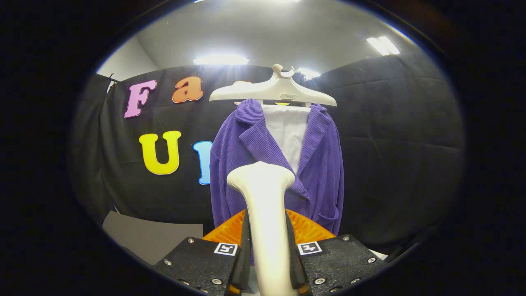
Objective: Iron the clothes twice with a garment steamer, once on the left side and once on the right side.
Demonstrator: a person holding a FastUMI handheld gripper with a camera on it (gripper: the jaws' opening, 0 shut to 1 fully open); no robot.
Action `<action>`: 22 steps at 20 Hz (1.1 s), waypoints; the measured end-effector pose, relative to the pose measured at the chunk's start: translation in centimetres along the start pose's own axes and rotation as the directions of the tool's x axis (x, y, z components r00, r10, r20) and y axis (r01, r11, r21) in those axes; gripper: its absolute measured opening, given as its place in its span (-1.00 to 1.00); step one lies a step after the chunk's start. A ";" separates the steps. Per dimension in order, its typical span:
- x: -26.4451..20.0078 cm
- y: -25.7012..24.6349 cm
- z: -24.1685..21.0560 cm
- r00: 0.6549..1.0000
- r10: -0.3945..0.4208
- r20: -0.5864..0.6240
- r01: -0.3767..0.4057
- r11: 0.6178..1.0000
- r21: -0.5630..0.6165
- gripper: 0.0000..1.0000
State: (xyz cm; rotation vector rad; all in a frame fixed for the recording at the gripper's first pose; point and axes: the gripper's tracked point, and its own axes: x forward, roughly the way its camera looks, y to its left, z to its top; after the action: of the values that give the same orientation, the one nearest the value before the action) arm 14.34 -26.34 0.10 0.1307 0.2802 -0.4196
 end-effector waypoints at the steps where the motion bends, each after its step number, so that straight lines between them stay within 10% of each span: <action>1: 0.5 0.3 0.3 1.000 0.003 0.007 -0.003 1.000 -0.007 -0.23; 22: 4.9 0.9 -12.1 0.988 -0.017 -0.153 0.027 0.998 0.061 -0.20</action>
State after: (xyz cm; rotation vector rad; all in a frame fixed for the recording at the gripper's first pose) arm 16.14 -25.18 -12.86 0.2217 0.4197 -0.4410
